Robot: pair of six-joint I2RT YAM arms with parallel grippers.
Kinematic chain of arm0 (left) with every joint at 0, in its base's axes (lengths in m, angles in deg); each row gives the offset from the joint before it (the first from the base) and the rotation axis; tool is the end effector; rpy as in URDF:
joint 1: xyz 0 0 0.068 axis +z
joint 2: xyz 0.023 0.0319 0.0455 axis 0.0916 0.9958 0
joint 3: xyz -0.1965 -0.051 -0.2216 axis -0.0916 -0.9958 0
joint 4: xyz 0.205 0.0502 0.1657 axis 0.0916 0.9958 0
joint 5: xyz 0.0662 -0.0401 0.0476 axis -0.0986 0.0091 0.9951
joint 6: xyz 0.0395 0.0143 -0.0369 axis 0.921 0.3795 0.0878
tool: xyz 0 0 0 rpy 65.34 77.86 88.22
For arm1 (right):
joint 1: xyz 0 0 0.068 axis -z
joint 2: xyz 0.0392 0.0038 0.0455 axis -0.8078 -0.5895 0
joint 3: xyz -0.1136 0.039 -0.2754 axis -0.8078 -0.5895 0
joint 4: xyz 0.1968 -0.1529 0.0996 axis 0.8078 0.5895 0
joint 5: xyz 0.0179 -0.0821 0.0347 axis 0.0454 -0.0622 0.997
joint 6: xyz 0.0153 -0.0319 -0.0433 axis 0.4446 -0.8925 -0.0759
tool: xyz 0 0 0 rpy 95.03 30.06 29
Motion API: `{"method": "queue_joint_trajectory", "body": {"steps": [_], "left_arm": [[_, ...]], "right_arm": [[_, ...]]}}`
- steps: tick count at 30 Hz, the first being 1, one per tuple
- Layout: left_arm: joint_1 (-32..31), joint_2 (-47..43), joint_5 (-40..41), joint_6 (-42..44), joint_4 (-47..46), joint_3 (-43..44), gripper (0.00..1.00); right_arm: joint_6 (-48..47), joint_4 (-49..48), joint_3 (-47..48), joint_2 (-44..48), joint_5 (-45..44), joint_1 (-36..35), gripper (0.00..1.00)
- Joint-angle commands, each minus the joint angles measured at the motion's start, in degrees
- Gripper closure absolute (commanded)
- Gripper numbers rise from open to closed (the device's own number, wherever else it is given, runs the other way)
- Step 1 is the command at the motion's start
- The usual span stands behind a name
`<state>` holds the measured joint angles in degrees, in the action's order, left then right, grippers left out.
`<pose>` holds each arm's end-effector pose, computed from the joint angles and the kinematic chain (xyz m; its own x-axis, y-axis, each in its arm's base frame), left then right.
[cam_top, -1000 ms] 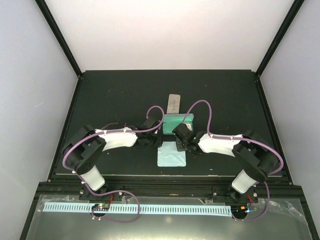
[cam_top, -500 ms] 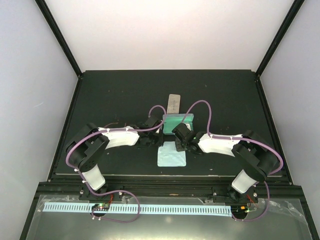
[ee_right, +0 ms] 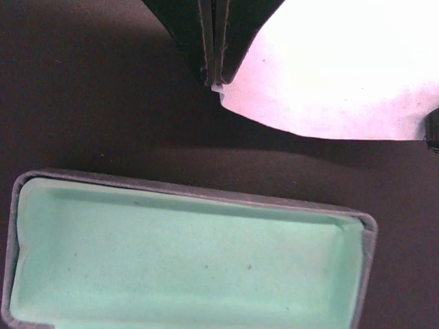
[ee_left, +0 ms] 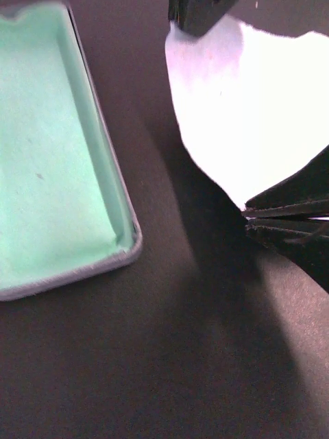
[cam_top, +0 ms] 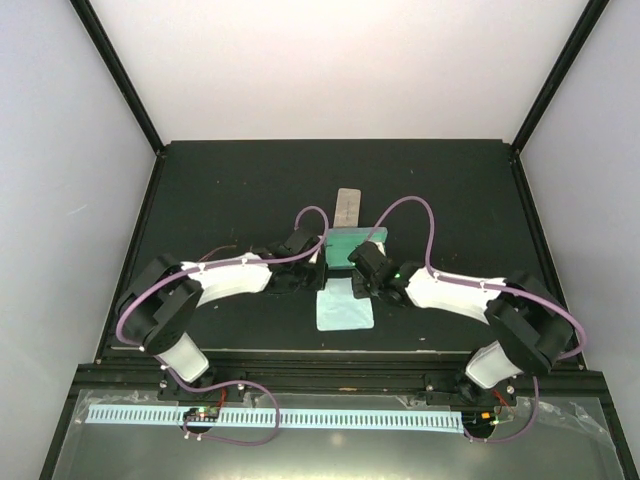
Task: Organize the sunglasses
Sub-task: Fold the glasses cleaning cloth at the center of the board.
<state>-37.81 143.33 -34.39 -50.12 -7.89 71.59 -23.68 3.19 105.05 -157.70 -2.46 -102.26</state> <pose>0.2306 -0.2218 0.1724 -0.9293 0.0616 -0.3641 0.2140 0.8935 -0.3948 0.1963 0.2089 0.1787 -0.8587 -0.0824 -0.5058 -0.1832 0.9711 0.1527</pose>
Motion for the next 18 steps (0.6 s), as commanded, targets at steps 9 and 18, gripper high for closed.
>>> {"method": "queue_joint_trajectory", "body": {"steps": [9,18], "left_arm": [[0.18,-5.86,-6.98,1.00,-3.00,-5.08,0.98],[-0.08,-10.49,-9.58,1.36,-3.75,-8.92,0.98]], "right_arm": [[-0.18,0.00,-4.03,5.39,1.79,0.37,0.99],[0.01,0.88,-7.45,9.84,4.96,0.38,0.99]]}}
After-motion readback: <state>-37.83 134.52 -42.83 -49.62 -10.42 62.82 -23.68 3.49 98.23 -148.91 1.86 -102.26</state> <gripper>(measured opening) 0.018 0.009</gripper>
